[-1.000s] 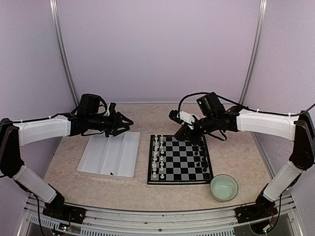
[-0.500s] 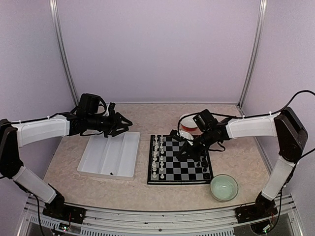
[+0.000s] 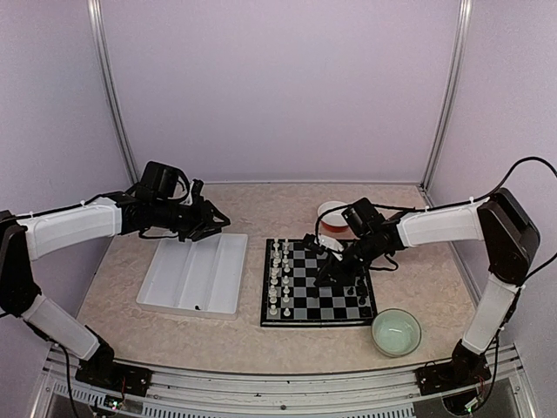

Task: Set up the chess pieces on the board
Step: Place the pawn at g7.

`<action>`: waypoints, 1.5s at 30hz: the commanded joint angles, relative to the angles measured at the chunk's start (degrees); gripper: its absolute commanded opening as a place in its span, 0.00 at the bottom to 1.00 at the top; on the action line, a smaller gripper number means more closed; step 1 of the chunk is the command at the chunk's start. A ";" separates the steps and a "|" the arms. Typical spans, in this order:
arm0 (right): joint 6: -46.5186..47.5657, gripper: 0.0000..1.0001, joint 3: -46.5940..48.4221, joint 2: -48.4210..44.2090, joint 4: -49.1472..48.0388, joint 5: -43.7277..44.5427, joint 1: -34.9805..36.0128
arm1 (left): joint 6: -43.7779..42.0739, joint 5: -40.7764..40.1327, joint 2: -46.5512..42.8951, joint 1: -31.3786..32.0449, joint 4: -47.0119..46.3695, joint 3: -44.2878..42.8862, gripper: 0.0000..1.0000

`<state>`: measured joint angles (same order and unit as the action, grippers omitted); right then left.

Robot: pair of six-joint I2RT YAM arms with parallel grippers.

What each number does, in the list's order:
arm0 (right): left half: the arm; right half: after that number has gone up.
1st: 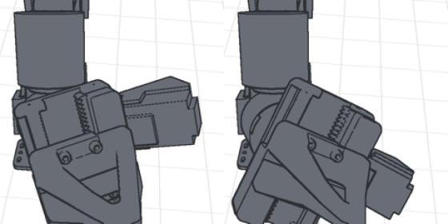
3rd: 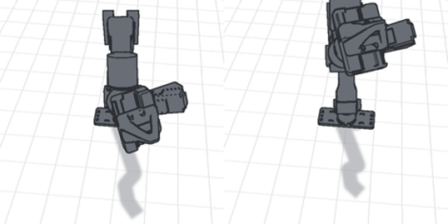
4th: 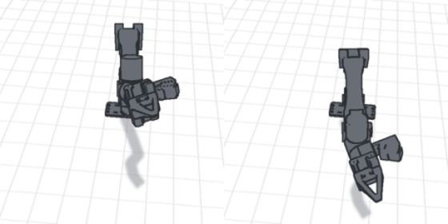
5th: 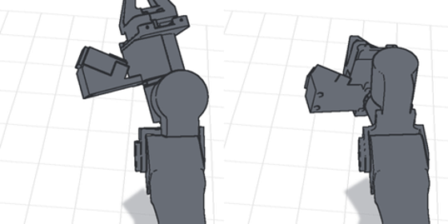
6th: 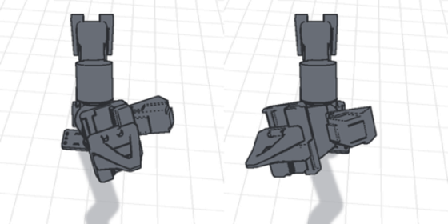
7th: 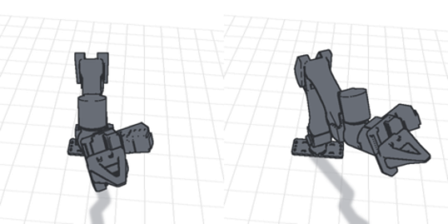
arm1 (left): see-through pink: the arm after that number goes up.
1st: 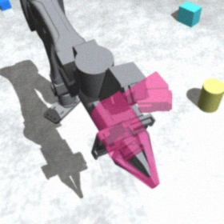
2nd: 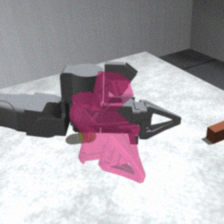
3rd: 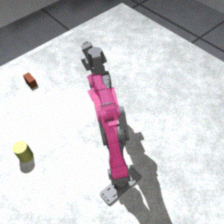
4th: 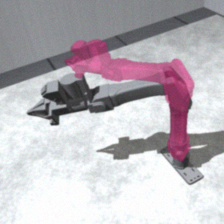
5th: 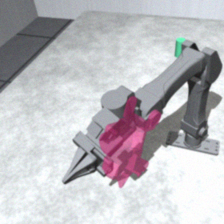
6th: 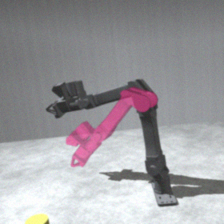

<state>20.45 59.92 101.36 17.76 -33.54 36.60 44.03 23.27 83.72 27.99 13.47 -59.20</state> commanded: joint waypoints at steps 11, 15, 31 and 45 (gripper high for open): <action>5.03 0.32 -0.69 -2.16 3.76 0.87 -0.27 | -2.55 0.08 0.91 1.62 1.48 -2.06 0.37; 6.01 0.32 0.23 -1.37 4.56 3.94 0.89 | -2.22 0.19 1.43 2.13 1.09 -1.97 0.37; 8.15 0.30 2.46 1.13 6.55 10.16 6.59 | -2.82 0.77 3.26 3.12 1.15 -2.49 0.37; 7.86 0.02 5.86 3.16 7.93 11.55 8.63 | -2.72 1.43 4.25 4.14 0.72 -2.32 0.37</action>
<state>28.14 64.23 104.33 23.88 -22.48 44.51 42.02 23.79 87.31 31.59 14.98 -60.18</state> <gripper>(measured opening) 0.070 0.372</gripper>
